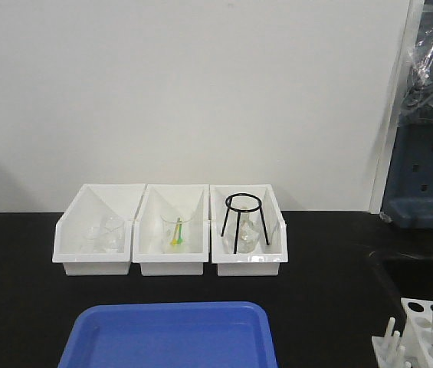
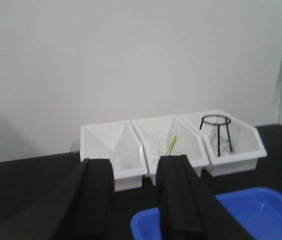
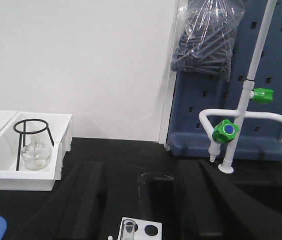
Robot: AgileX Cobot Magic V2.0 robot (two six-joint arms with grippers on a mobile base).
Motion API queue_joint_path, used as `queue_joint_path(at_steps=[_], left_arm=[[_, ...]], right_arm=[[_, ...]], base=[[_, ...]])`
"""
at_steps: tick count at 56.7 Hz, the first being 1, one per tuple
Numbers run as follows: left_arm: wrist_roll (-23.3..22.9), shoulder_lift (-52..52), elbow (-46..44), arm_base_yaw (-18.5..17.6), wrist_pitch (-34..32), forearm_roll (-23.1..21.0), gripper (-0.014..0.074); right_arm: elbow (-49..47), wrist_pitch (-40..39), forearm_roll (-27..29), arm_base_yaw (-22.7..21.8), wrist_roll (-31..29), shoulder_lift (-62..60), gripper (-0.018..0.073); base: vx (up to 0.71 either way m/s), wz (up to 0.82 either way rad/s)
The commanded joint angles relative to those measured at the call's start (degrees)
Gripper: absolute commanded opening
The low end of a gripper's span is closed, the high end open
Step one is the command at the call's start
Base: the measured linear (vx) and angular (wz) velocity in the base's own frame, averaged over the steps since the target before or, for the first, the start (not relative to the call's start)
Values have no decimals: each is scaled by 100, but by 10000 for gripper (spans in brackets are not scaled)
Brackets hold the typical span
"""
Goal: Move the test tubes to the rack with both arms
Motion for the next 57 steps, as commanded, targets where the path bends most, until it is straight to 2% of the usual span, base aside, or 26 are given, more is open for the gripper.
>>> queue_joint_path(at_steps=[1, 5, 14, 27, 32, 39, 44, 57], left_arm=[[957, 28, -144, -1, -198, -828, 220], [1206, -44, -109, -1, -152, -999, 149], [1208, -553, 433, 171, -349, -975, -8], [560, -1847, 1681, 1090, -486, -985, -6], [525, -2252, 2078, 1330, -479, -985, -6], [525, -2706, 2595, 1478, -479, -985, -6], [525, -2757, 2569, 1490, 146, -985, -6], [525, -2756, 2582, 1490, 827, -985, -6]], right_arm=[[-193, -470, -63, -20, -10, -3, 396], [-193, -470, -63, -20, -10, -3, 396], [-193, -470, -63, -20, -10, -3, 396], [-193, -470, -63, -20, -10, -3, 396], [-193, -464, -63, -20, -10, -3, 396], [-193, -464, -63, -20, -10, -3, 396], [-193, -464, -63, -20, -10, -3, 396], [-193, -467, -63, -20, -10, -3, 396]], base=[[0, 0], [0, 0], [0, 0], [0, 0], [0, 0], [0, 0], [0, 0], [0, 0]])
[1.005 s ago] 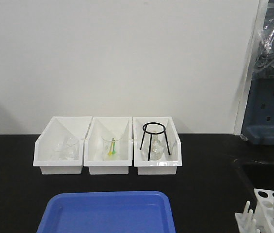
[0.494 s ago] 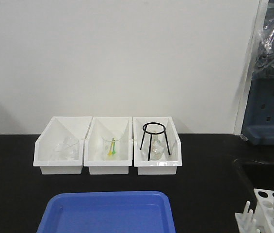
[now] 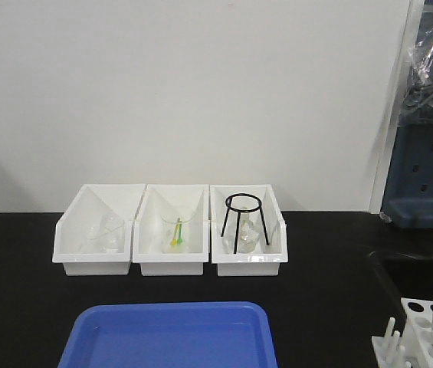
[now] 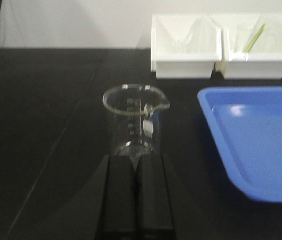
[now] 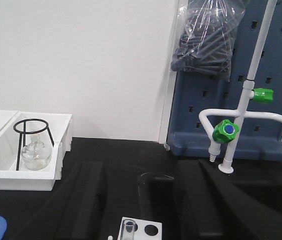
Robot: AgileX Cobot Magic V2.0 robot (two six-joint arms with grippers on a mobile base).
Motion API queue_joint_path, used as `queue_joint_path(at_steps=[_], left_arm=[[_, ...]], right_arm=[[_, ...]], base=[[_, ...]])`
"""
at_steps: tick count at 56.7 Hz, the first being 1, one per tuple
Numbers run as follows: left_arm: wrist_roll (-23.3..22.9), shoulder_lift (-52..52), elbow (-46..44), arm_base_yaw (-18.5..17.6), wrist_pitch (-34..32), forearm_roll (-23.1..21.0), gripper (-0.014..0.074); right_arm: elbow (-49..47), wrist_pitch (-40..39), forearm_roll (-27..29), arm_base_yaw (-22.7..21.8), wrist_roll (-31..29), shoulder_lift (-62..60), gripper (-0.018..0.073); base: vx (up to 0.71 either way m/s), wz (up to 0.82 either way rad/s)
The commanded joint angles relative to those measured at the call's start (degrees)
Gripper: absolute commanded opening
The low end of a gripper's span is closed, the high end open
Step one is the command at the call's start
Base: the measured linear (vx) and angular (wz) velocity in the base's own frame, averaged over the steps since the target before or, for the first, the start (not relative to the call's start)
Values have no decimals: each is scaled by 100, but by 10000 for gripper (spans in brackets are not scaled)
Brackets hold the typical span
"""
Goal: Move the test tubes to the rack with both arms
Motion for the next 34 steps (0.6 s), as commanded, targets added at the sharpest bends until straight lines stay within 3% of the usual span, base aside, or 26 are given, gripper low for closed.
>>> queue_joint_path(at_steps=[1, 34], left_arm=[[-59, -99, -149, 3, -194, -38, -6], [-59, -99, -149, 3, -115, -33, -5]], right_arm=[[-193, -467, -63, -20, -10, -3, 396], [-193, -467, -63, -20, -10, -3, 396]], base=[[0, 0], [0, 0]])
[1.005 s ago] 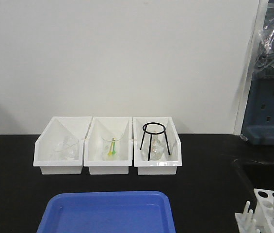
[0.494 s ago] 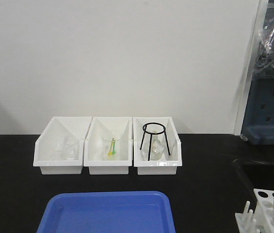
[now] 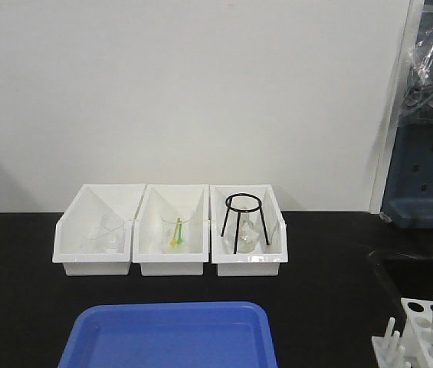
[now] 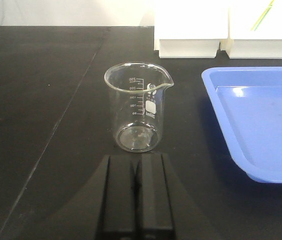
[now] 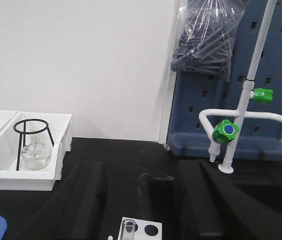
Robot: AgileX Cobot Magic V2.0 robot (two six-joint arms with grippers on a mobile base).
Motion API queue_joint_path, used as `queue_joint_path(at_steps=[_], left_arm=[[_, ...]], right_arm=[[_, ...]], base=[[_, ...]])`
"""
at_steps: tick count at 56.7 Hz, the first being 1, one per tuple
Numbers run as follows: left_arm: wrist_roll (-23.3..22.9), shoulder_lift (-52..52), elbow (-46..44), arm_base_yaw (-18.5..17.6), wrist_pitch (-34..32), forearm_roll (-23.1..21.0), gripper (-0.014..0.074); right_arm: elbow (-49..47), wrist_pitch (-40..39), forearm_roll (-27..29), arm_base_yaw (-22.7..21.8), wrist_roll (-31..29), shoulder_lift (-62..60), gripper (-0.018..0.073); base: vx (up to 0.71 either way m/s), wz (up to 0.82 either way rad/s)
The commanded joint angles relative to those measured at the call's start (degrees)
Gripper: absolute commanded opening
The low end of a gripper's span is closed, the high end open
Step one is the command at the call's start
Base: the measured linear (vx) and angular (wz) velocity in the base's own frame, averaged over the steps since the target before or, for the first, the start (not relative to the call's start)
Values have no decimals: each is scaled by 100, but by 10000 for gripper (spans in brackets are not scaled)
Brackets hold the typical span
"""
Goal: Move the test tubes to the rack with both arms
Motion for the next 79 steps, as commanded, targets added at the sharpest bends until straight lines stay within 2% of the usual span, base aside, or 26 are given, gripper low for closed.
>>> queue_joint_path(at_steps=[1, 14, 19, 29, 38, 46, 54, 61, 66, 70, 79], left_arm=[[-59, -99, -149, 3, -419, -22, -5], [-59, -99, -149, 3, -419, -22, -5], [-59, -99, -149, 3, -419, -22, -5], [-59, -99, -149, 3, -419, -22, -5], [-59, -99, -149, 3, -419, -22, -5], [-59, -99, -149, 3, -419, -22, -5], [-59, -99, -149, 3, -419, -22, -5], [-59, -99, -149, 3, -419, -22, -5], [-59, -99, -149, 3, -419, -22, -5], [-59, -107, -149, 3, -414, -15, -5], [-59, -101, -149, 3, -426, -15, -5]], right_arm=[[-193, -467, -63, -20, -15, -3, 396], [-188, -465, -78, -14, -15, -80, 384], [-188, -307, 97, 58, 67, -200, 363], [-116, 50, 73, 649, 18, -457, 280], [749, -511, 83, 1121, 2, -848, 189], [1824, -1410, 131, 1007, 22, -1516, 108], [2804, -1758, 113, 829, 17, -2406, 37], [3538, -1763, 118, 829, 17, -3219, -11], [4052, -1797, 128, 822, 17, -3778, -14], [3973, -1329, 151, 773, 15, -3647, -13], [4012, -1241, 265, 766, 15, -3710, -12]], base=[[0, 0], [0, 0], [0, 0], [0, 0], [0, 0], [0, 0], [0, 0], [0, 0], [0, 0], [0, 0], [0, 1]])
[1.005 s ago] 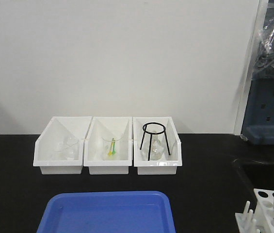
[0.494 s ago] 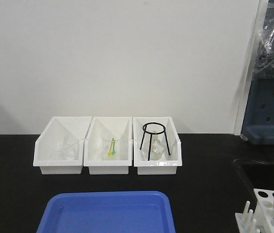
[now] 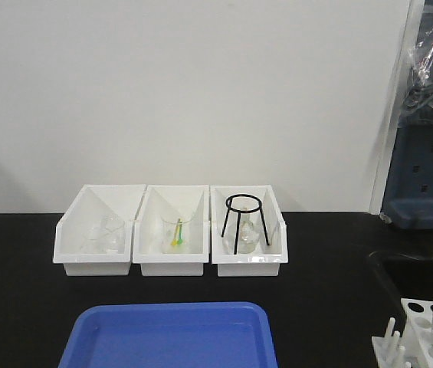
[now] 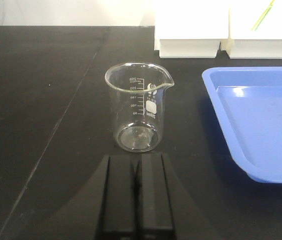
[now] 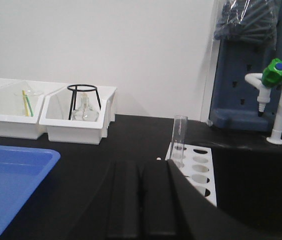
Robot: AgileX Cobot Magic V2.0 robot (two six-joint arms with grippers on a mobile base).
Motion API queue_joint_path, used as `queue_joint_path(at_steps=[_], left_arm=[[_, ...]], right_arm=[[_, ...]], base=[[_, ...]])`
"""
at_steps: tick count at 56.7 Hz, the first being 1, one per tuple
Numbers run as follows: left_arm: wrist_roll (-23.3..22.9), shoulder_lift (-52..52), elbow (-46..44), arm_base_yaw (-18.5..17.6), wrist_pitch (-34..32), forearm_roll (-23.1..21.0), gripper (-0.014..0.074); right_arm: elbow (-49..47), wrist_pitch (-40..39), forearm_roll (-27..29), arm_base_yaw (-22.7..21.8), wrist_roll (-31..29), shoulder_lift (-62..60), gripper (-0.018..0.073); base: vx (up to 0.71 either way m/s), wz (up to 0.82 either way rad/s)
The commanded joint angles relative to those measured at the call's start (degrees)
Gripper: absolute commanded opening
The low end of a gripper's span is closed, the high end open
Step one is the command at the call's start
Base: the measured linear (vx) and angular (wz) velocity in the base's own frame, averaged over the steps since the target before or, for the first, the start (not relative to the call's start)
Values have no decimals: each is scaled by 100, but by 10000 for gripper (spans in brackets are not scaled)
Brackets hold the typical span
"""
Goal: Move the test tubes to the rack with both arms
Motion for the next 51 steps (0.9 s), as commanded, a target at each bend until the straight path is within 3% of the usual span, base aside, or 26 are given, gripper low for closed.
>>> queue_joint_path(at_steps=[1, 51], left_arm=[[-59, -82, -149, 3, -439, -15, -5], [-59, -82, -149, 3, -439, -15, -5]], right_arm=[[82, -409, 43, -31, -35, -64, -12], [77, -396, 43, -31, -45, -64, -11]], base=[[0, 0], [0, 0]])
